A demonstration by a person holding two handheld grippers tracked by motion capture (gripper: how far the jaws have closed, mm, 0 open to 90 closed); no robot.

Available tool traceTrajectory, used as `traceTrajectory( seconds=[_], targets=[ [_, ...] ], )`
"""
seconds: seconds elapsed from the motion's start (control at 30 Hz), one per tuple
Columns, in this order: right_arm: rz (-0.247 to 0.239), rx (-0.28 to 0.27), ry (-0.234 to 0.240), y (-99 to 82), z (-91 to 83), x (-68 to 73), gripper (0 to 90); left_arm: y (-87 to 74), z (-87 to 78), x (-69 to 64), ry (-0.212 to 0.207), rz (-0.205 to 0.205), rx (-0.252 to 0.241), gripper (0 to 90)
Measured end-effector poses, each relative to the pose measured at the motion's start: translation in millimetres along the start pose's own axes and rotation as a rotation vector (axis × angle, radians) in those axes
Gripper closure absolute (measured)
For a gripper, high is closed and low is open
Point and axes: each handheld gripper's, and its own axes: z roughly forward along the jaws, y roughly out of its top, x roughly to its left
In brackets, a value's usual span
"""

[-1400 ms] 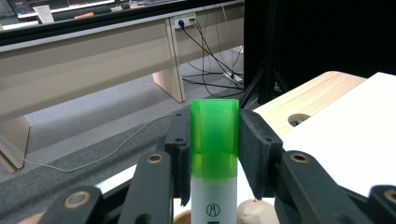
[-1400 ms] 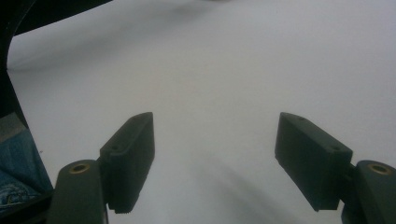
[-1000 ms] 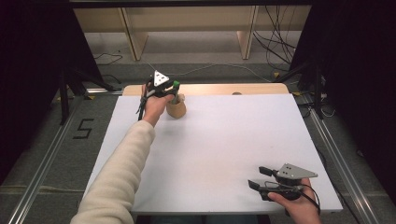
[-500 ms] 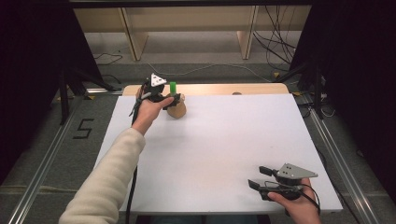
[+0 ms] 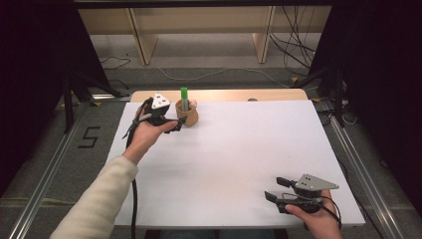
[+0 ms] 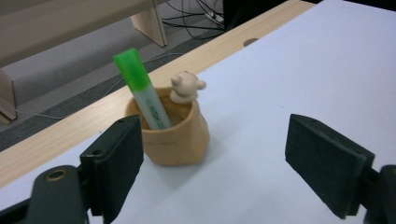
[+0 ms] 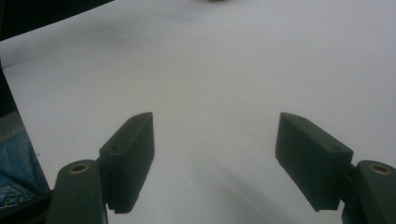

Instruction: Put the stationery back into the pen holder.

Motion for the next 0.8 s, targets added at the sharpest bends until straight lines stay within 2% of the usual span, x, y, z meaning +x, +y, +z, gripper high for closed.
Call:
traceTrajectory(
  seconds=[0.17, 0.37, 0.8],
  targets=[
    [0.000, 0.001, 0.000, 0.1, 0.4, -0.2, 29.0, -13.5, -11.4, -11.0, -0.043, 0.006, 0.015, 19.6],
    [-0.001, -0.001, -0.001, 0.5, 0.4, 0.3, 29.0, -23.1, -22.3, -22.3, -0.068, 0.040, 0.023, 19.7],
    [0.003, 0.001, -0.001, 0.1, 0.7, -0.2, 28.8, -55.4, -43.1, -49.2, -0.128, 0.059, 0.031, 20.1]
  ],
)
